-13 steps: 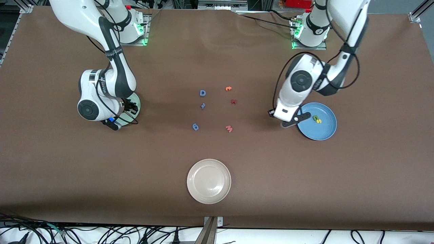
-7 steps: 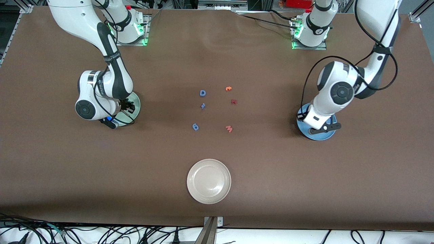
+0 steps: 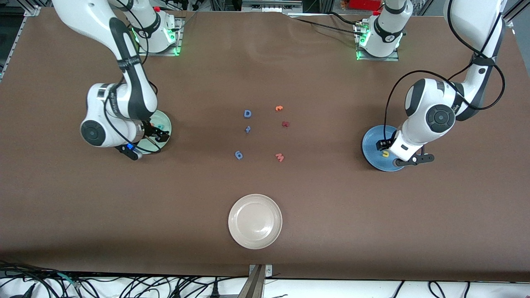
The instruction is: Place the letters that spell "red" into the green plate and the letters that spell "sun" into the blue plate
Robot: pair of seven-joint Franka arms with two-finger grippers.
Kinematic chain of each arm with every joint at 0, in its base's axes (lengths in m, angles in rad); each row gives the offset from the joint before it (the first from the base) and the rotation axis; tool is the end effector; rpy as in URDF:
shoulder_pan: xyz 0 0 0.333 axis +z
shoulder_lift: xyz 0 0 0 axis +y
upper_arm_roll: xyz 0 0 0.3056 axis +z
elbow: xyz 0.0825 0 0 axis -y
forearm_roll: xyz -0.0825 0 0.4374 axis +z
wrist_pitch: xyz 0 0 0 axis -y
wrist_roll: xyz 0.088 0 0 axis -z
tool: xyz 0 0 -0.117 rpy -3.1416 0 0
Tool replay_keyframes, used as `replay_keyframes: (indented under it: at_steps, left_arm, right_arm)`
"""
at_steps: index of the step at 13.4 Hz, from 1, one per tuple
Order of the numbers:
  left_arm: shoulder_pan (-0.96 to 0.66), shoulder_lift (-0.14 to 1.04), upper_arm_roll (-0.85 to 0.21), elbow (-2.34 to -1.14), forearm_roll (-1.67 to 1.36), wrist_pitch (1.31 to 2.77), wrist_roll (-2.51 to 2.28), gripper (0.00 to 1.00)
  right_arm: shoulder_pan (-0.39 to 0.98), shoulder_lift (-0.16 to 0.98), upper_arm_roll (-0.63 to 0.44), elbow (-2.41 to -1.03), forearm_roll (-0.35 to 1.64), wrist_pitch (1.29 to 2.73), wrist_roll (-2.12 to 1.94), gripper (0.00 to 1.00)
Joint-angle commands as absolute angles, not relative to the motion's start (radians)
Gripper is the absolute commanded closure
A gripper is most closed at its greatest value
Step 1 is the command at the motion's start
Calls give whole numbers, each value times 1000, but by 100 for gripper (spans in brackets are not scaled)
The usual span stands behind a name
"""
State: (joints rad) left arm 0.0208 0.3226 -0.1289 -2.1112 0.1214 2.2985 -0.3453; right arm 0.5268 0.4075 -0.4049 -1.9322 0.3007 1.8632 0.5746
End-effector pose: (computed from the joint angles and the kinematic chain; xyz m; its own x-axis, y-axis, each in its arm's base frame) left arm 0.5908 -0.0625 0.1918 0.9813 0.1572 -0.1114 0.1487 -0.9856 -0.0809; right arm 0.5918 0.0972 0.2098 0.7338 -0.5553 -0.3914 -0.5338 -0.8276 0.1735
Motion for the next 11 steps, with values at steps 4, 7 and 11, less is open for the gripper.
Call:
replay_keyframes:
  at_steps: [4,7,11]
  left_arm:
    - [34,226,-75,-2111,-6,2221,35,0]
    - [-6,160,10,-2021,-60,2040,139,0]
    - [-14,164,29,-1775,-46,1783,152,0]
  right_arm:
    - [525,393,-511,-1611,304,1599,476,1]
    - [522,394,-572,-1444,305,1508,384,1]
    - [523,393,-675,-1353,310,1468,149,1]
